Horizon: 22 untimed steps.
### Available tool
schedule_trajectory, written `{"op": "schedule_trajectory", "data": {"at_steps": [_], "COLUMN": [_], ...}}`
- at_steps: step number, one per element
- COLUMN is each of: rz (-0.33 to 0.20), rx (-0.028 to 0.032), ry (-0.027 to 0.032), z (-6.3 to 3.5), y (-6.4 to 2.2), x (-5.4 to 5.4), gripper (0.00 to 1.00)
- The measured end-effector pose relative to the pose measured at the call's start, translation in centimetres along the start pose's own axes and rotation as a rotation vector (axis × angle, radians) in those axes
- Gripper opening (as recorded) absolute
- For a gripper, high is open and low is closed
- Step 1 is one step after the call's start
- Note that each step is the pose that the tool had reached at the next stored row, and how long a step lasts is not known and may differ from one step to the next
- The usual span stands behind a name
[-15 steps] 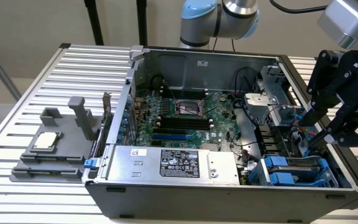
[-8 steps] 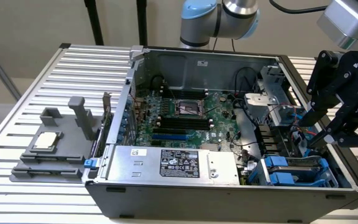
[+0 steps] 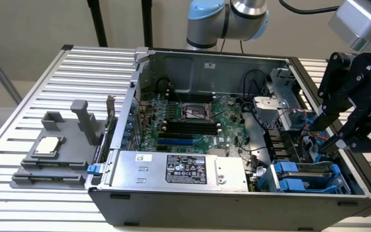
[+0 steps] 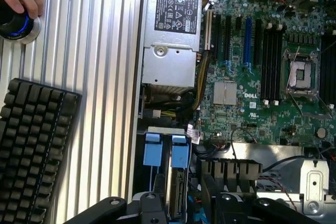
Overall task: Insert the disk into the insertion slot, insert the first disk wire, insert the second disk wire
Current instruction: 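Insert the first disk wire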
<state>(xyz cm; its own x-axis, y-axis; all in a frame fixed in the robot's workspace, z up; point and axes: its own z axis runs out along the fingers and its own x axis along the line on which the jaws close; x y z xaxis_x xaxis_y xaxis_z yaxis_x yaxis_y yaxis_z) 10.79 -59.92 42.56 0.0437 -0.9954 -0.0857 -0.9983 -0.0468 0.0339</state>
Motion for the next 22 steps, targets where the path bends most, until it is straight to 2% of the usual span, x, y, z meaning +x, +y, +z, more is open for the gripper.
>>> {"op": "schedule_trajectory", "data": {"at_steps": [8, 15, 22], "rz": [0.000, -0.007, -0.012], "rx": [0.0000, -0.0006, -0.0014], "ry": [0.0000, 0.0005, 0.0081], "z": [0.00, 0.58, 1.73], "y": [-0.05, -2.96, -6.01], "x": [0.0, 0.2, 0.4], "gripper": [0.40, 0.40, 0.40]}}
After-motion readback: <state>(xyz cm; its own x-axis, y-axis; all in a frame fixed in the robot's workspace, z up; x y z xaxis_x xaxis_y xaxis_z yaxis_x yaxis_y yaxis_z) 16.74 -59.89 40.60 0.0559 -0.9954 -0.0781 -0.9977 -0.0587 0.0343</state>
